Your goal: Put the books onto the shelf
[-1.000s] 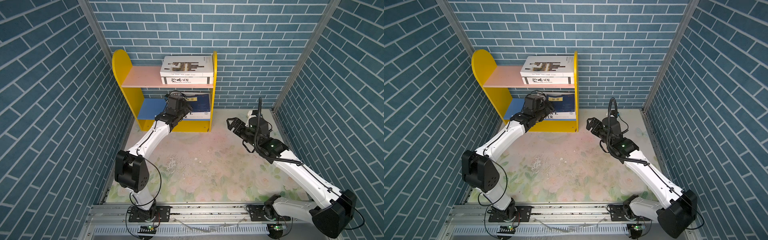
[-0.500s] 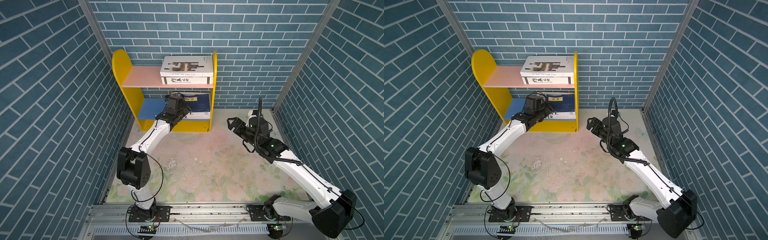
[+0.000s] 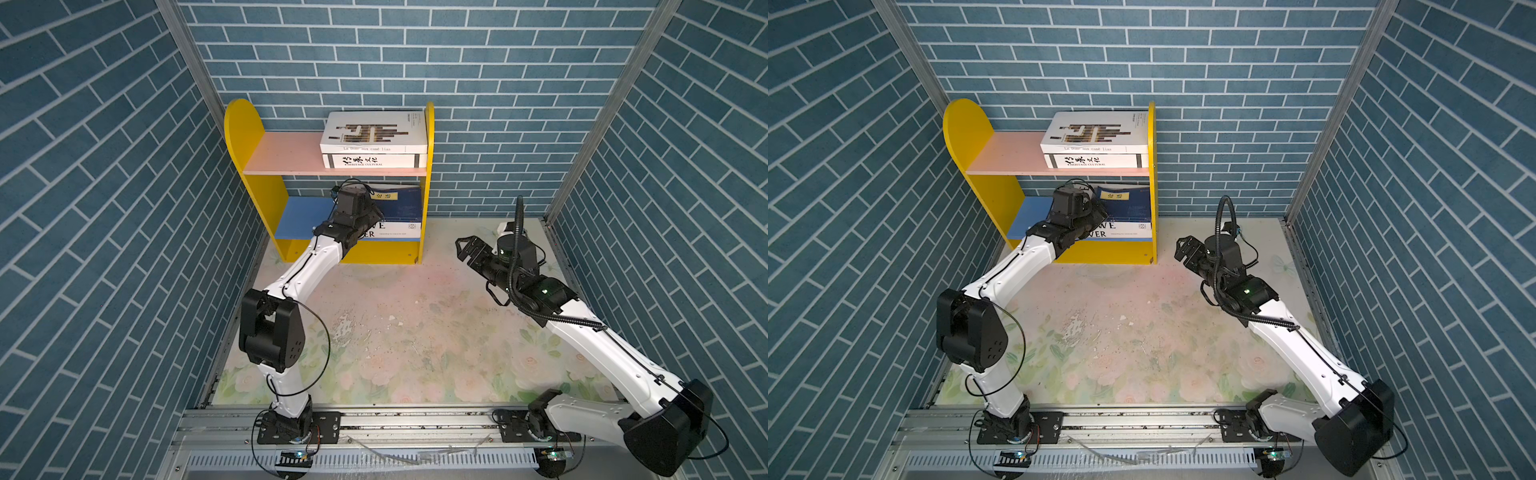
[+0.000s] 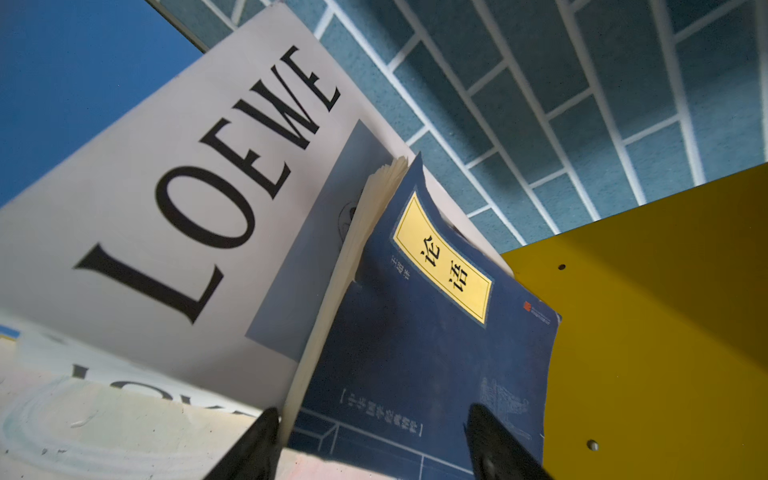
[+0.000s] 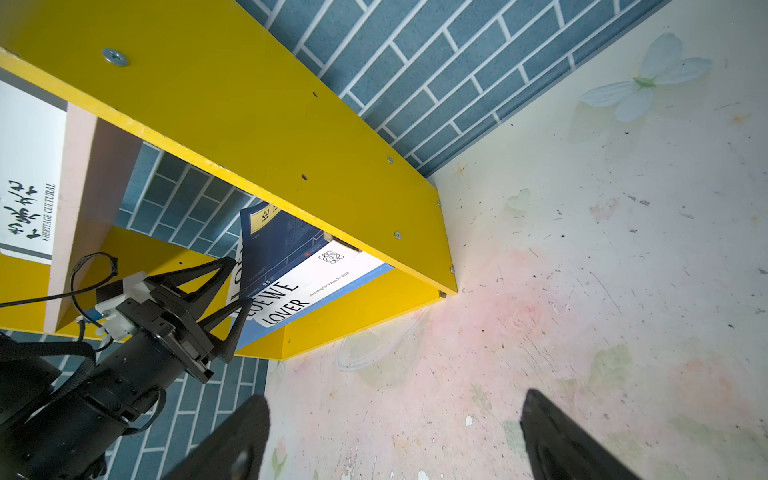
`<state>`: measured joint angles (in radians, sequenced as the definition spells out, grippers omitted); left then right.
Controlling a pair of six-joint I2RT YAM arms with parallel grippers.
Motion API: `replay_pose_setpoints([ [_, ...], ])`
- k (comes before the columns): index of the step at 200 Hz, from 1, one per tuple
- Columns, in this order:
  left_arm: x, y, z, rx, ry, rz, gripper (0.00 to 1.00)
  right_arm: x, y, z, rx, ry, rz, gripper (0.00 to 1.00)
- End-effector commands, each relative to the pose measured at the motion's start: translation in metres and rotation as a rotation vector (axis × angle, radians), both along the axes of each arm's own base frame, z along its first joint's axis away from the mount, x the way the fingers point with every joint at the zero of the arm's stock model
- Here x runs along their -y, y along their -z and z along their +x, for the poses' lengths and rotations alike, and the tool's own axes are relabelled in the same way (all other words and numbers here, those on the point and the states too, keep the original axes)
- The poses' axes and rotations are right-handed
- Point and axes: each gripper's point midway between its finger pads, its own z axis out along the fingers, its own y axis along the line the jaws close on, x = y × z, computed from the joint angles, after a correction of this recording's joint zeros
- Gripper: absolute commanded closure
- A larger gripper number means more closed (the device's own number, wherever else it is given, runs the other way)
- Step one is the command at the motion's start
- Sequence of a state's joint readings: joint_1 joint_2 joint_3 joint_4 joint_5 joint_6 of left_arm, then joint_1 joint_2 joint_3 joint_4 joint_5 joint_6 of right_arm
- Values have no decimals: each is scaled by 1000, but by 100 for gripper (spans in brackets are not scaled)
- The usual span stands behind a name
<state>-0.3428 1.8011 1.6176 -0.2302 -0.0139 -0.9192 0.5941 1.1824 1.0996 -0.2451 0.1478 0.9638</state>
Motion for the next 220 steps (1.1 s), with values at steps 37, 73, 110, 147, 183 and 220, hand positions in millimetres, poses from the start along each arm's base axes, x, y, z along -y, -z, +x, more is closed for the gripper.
replay_pose_setpoints([
  [37, 3, -18, 6, 40, 9, -3, 22, 8, 2, 1, -17, 37, 4, 5],
  [73, 9, -33, 0, 70, 20, -38, 17, 8, 3, 3, -18, 35, 7, 5],
  [110, 2, -52, -12, 102, -3, -24, 13, 6, 5, 5, -18, 28, 12, 5],
  [147, -19, -49, -27, 81, -39, 47, 7, 3, 7, 8, -21, 26, 27, 5],
  [183, -60, -25, -43, 10, -102, 107, 3, -2, 12, 12, -34, 22, 41, 6],
  [220, -112, -17, -52, 11, -151, 147, 0, -5, 14, 17, -44, 23, 41, 6],
])
